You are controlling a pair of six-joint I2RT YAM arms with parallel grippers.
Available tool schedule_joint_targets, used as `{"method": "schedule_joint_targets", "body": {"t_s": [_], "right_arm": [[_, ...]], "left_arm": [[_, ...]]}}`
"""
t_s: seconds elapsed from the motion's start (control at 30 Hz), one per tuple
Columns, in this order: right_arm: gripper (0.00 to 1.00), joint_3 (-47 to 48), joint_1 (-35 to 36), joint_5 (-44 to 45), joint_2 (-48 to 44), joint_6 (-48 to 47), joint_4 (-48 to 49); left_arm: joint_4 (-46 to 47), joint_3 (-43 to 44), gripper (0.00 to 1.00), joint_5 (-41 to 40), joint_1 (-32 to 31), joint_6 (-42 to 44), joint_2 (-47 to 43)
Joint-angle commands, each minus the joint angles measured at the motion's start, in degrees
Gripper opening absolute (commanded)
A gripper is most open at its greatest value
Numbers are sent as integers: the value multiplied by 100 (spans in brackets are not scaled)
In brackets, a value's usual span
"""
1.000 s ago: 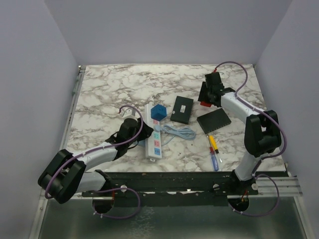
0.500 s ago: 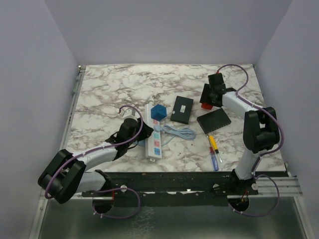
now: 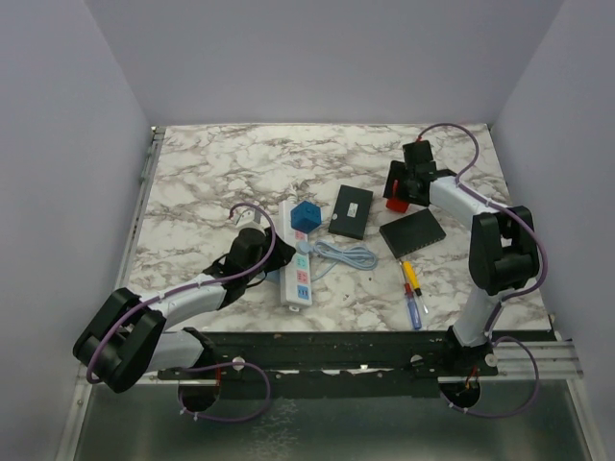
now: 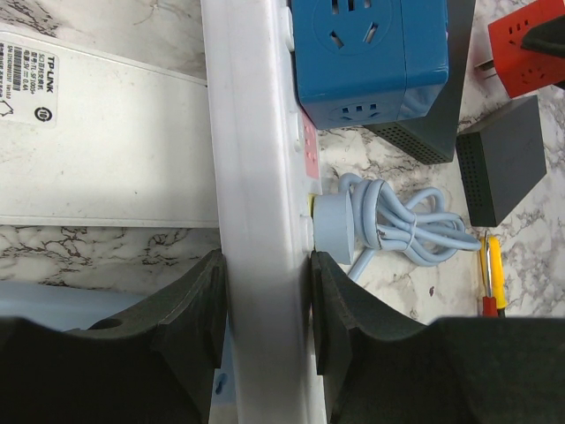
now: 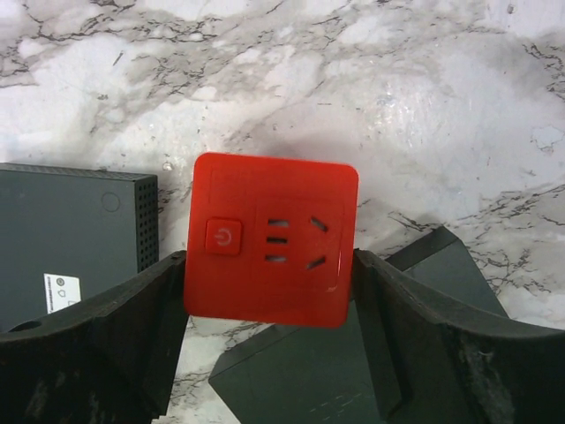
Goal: Pull the plug off the socket
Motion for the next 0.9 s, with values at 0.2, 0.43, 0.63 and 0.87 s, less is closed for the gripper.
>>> {"method": "schedule_joint_targets", "body": {"t_s": [0.2, 0.43, 0.63, 0.87], "right_arm": [[93, -12, -34, -199, -80, -172, 185], [100, 20, -36, -104, -414, -243, 71], [100, -122, -42, -289, -1097, -241, 12], [100, -570, -36, -1001, -2105, -189, 27]], "left_arm": [[-65, -73, 0, 27, 41, 75, -77], [-55, -64, 0, 70, 42, 68, -35], [-49, -64, 0, 133, 54, 57, -105], [16, -161, 0, 266, 72, 2, -227]]}}
